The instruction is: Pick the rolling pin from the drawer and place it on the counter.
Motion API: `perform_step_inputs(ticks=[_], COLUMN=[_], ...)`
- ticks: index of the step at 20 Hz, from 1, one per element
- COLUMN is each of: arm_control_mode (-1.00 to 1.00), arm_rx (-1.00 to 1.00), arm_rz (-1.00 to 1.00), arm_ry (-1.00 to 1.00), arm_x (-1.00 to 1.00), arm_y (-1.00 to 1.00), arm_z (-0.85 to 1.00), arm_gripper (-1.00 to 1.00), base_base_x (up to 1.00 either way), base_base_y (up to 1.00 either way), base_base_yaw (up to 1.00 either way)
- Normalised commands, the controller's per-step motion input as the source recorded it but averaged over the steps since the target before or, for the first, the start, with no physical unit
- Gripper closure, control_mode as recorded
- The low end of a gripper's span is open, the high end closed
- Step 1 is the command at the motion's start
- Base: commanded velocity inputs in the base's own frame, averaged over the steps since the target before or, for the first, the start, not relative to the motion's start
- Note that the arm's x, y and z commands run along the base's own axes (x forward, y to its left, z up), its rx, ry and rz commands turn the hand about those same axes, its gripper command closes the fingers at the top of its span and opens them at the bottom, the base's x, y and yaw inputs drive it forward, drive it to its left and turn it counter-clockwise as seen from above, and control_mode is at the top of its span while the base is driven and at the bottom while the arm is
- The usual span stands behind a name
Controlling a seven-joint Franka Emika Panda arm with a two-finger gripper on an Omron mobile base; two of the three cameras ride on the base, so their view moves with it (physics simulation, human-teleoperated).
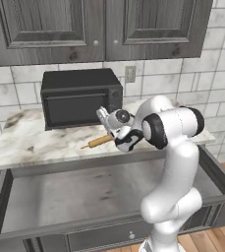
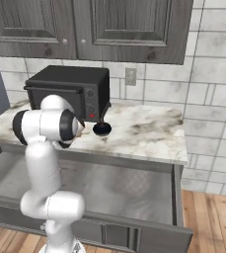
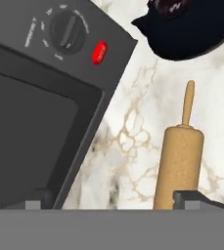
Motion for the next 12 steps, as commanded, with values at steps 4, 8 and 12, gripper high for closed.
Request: perform_step_inputs(ticks=[4,8,12], arm_control_mode=[-1.00,-1.00,-1.00], arm_rx=[0.15,0.06,0.06], arm_rz=[0.03,0.09,0.09], arm_ry=[-0.14,-0.14,-0.06], arm_x=[-0.53,-0.51,-0.43], arm_y=[-0.26,-0.20,-0.50], arm_z=[1.00,1.00,1.00], arm_gripper=[-1.00,-1.00,-1.00], base_base_x=[0.00,0.00,0.00], base_base_y=[0.00,0.00,0.00], base_base_yaw=[0.00,0.00,0.00])
